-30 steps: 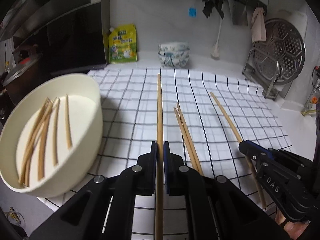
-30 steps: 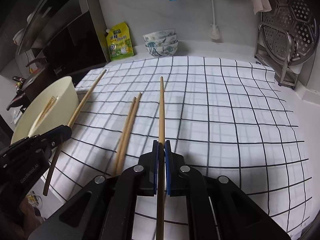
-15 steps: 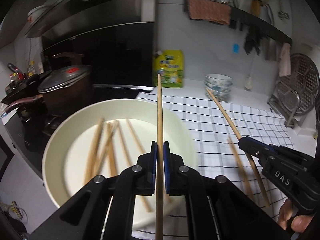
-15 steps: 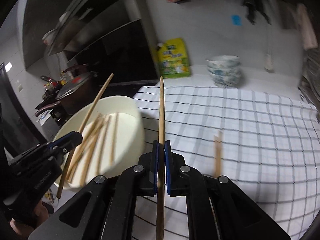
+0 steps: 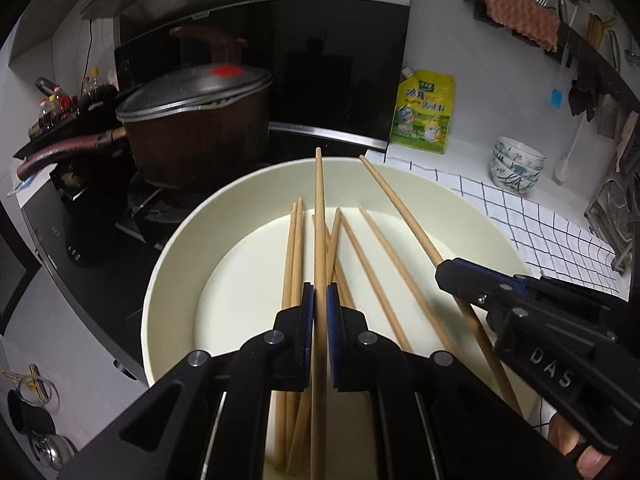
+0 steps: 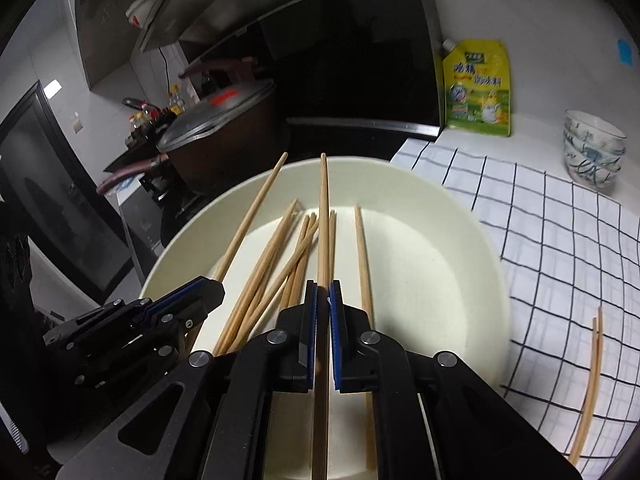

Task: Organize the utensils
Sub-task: 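Lower both chopsticks into the basin and open both tools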

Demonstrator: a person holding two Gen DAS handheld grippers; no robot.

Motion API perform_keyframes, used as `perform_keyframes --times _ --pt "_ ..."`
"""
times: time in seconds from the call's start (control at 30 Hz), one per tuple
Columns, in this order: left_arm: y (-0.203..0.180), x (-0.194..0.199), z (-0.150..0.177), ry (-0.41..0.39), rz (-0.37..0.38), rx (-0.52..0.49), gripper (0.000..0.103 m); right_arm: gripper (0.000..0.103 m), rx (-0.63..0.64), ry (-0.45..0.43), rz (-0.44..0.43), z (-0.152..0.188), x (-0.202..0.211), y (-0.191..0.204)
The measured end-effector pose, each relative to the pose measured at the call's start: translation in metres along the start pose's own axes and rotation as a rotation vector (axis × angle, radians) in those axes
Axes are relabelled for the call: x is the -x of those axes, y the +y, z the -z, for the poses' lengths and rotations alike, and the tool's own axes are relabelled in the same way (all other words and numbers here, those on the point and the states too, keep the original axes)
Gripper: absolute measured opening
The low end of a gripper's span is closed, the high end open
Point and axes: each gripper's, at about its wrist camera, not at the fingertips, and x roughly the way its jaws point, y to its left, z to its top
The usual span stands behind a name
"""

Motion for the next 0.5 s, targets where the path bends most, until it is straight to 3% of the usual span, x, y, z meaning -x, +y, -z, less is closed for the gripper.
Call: perform_keyframes --times 0.13,0.2,0.27,0.5 --pt "0.005 -0.01 0.005 0.039 -0.006 0.009 0.01 0.006 -0.011 0.041 0.011 0.007 -0.013 -0.003" --pt "0.006 -0.009 0.007 0.038 -0.013 0.016 0.028 0.009 -0.027 0.038 0.011 0.01 -0.013 -0.006" --pt "0.007 -0.004 0.009 0.009 -0.03 0.017 0.063 0.01 -0.033 0.018 0.027 0.012 -0.008 -0.009" --pt "0.014 0.009 0.014 -0.028 -0.068 0.024 0.069 0.021 -0.063 -0.026 0.067 0.022 0.013 -0.022"
